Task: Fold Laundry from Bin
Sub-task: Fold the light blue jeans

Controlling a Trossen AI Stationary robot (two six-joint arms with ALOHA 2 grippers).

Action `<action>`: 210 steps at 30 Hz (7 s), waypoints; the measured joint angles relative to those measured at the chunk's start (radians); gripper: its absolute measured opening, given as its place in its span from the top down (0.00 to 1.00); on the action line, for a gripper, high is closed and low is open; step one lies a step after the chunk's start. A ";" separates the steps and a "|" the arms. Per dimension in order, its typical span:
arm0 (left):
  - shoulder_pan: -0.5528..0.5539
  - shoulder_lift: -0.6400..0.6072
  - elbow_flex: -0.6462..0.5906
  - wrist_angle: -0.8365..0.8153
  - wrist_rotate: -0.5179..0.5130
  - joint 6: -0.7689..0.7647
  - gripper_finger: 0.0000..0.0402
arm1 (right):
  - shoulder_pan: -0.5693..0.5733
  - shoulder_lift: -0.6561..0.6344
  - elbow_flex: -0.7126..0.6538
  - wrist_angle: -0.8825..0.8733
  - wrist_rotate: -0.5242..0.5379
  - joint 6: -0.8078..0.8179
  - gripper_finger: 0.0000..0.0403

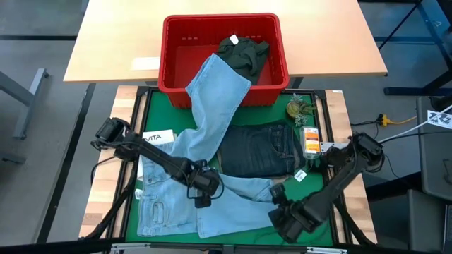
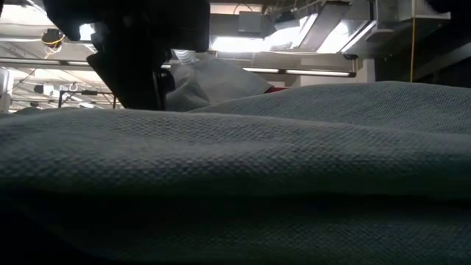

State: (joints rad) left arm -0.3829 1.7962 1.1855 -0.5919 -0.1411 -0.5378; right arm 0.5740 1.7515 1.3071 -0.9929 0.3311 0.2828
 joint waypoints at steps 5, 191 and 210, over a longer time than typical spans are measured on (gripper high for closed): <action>0.003 0.000 -0.006 0.015 0.022 0.048 0.65 | -0.080 0.000 0.000 0.043 -0.004 -0.147 0.52; 0.014 -0.062 -0.005 0.105 -0.156 0.130 1.00 | -0.548 -0.105 0.045 -0.455 -0.118 -0.238 0.98; 0.105 -0.062 0.010 0.114 -0.160 0.184 1.00 | -0.675 -0.098 -0.060 -0.443 -0.009 -0.204 0.98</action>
State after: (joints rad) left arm -0.2782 1.7344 1.1950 -0.4774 -0.3012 -0.3538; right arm -0.1005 1.6536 1.2472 -1.4361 0.3222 0.0787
